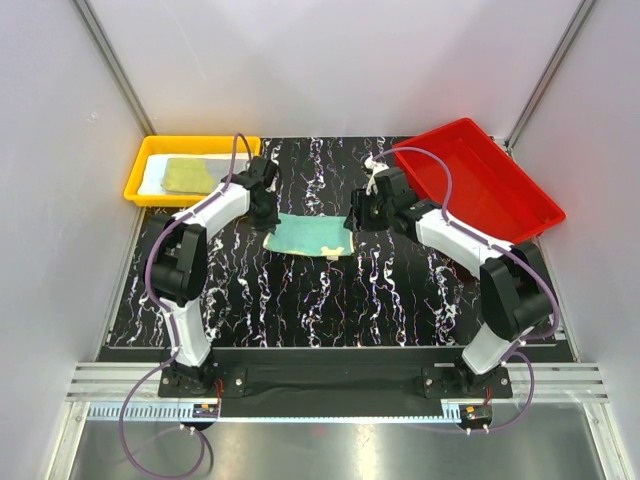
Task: Fold and stack the towels
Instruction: Neatly place the folded towel into the bin
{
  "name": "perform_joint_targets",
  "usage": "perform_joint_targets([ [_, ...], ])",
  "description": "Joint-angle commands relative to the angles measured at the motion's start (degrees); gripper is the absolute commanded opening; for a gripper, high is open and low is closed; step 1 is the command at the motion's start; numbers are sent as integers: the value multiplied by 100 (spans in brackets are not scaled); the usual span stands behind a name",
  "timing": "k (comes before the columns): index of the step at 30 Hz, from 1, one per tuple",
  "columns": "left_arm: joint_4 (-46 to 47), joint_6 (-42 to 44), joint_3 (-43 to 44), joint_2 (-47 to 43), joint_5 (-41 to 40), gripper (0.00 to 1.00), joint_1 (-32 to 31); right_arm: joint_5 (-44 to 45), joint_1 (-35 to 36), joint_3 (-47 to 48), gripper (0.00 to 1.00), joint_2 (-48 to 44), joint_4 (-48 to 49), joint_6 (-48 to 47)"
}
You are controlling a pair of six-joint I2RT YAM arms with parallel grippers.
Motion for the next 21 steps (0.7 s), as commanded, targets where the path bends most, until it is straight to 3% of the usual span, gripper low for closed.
perform_joint_targets([
  [1, -353, 182, 344, -222, -655, 0, -33, 55, -37, 6, 57, -365, -30, -38],
  [7, -458, 673, 1273, 215, -1349, 0, 37, 117, -36, -29, 59, -603, 49, -64],
  [18, -1478, 1315, 4148, 1351, -1623, 0, 951, 108, -230, 58, 59, -129, 322, -345],
  [21, -1374, 1534, 4361, 1377, -1737, 0, 1250, -6, -343, 120, 59, 38, 348, -398],
])
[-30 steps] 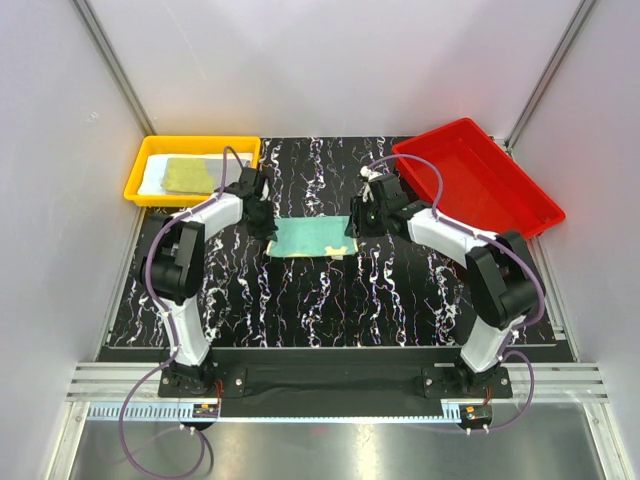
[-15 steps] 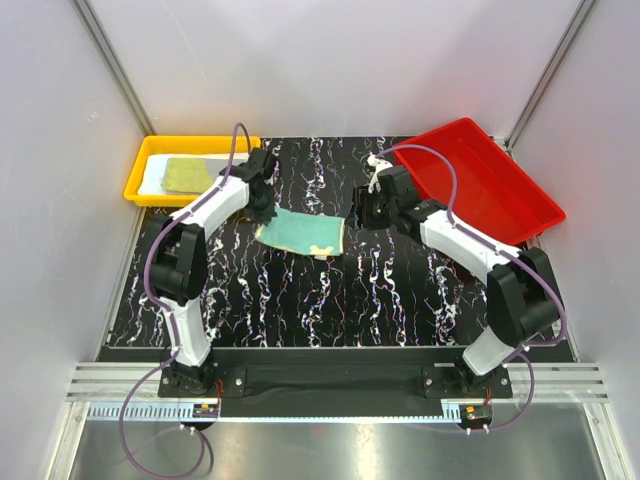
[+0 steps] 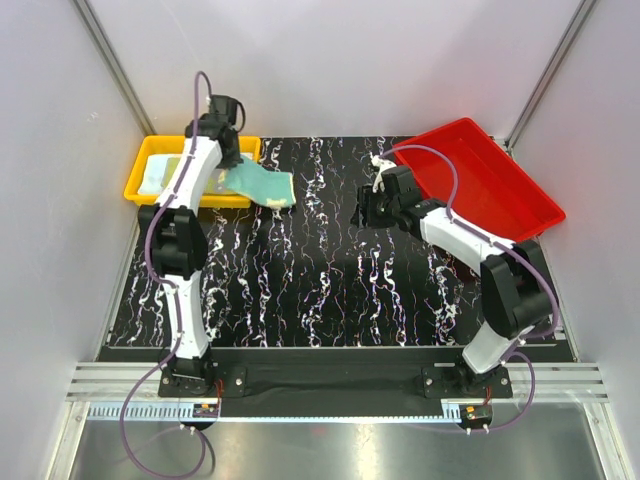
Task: Fold and stack the towels
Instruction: Neatly place the folded towel into the bin
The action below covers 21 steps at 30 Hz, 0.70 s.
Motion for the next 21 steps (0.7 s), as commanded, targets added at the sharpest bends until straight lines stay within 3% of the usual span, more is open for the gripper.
perform_joint_targets([
  [1, -44, 456, 491, 0, -389, 0, 319, -91, -141, 188, 59, 222, 263, -190],
  [7, 211, 746, 605, 35, -617, 0, 890, -206, -246, 363, 58, 442, 219, -305],
  [21, 1353, 922, 579, 633, 6, 0, 1866, -179, -361, 487, 58, 539, 219, -419],
])
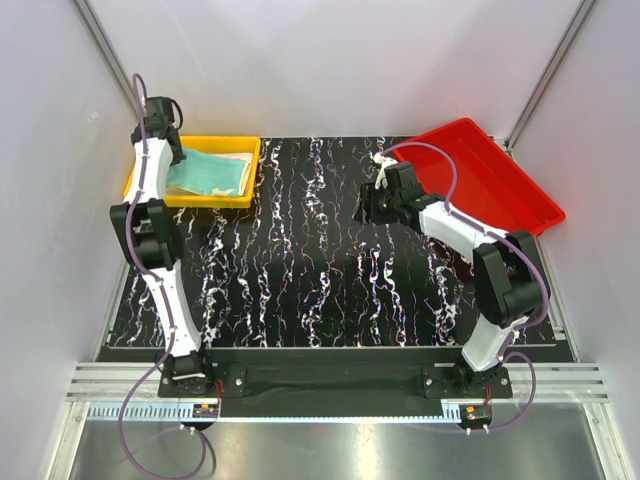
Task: Fold and stack the towels
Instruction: Neatly place the folded towel into the bin
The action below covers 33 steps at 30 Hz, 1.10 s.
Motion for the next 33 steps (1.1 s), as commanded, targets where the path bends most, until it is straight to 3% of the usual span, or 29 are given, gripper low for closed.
perform_joint_targets([
  [1, 705, 35, 126, 174, 210, 0, 177, -28, -50, 238, 58, 25, 169, -126],
  [5, 582, -150, 452, 464, 62, 3, 292, -20, -59, 273, 58, 87, 99, -126],
  [7, 617, -282, 304, 290, -317, 21, 292, -2, -50, 281, 59, 122, 99, -100],
  [8, 774, -299, 181, 184, -344, 43, 300, -2, -50, 308, 59, 131, 47, -108],
  [10, 950, -326, -222, -175, -151, 56, 283, 7, -50, 369, 63, 122, -68, -74],
  [12, 1082, -413, -452, -413, 42, 62, 257, -2, -50, 378, 77, 78, -147, -38],
  [13, 1092, -449, -584, -641, 304, 63, 213, -2, -50, 387, 94, 17, -191, -21],
  [14, 1100, -458, -794, -747, 437, 63, 178, 15, -50, 396, 100, -27, -226, -12],
  [18, 907, -562, -1331, -1257, 1252, 64, -121, 33, -50, 457, 100, -325, -638, 49],
  [20, 863, -676, -1847, -1678, 1910, 71, -314, 33, -50, 615, 100, -475, -1015, 120],
  [22, 924, -730, -2253, -2221, 2326, 99, -568, -220, -50, 694, 100, -816, -1105, 234],
  [27, 1214, -835, -3728, -3558, 3372, 99, -1298, -494, -50, 677, 100, -1765, -1394, 594],
  [33, 1382, -853, -4890, -5281, 4234, 99, -2195, -442, -50, 502, 100, -2618, -2176, 1016],
])
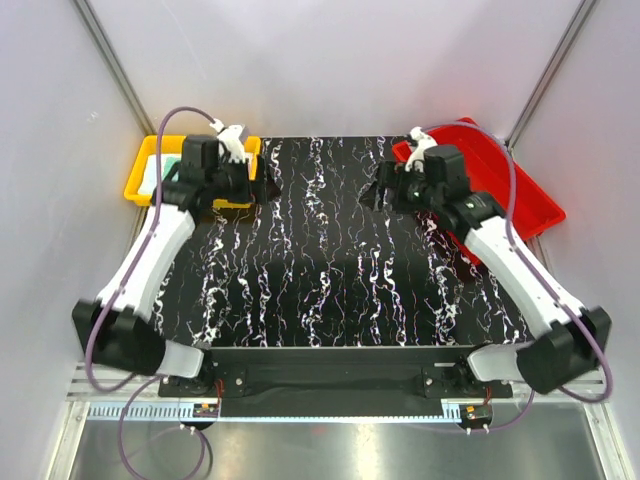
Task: Fold and stack the towels
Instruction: Neatly place the folded towel into the bin
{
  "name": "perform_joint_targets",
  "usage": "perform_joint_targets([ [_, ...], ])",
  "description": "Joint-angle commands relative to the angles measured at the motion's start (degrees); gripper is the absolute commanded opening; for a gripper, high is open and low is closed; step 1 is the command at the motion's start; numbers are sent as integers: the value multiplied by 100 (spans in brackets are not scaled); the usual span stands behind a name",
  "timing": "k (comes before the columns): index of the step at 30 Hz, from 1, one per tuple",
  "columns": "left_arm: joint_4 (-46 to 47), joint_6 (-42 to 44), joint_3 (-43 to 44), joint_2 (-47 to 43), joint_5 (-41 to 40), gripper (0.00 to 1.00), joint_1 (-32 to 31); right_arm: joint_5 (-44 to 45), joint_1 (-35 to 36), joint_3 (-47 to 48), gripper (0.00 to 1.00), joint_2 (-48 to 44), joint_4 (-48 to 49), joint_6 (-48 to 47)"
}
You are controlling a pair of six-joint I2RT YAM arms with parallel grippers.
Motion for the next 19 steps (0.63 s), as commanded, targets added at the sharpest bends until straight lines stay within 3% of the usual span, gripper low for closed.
perform_joint_targets([
  [1, 391, -93, -724, -1083, 897, 99, -256, -170, -30, -65, 100, -536, -615, 380],
  [8, 1147, -540, -2124, -2729, 1214, 99, -310, 154, -13, -698, 100, -1670, -387, 671],
  [12, 1455, -725, -2336, -3213, 1268, 99, -310, 365, -22, -1084, 100, -2224, -185, 610],
  [19, 1253, -673, -2073, -3319, 1118, 99, -319, 515, -22, -988, 100, -2269, -404, 302],
])
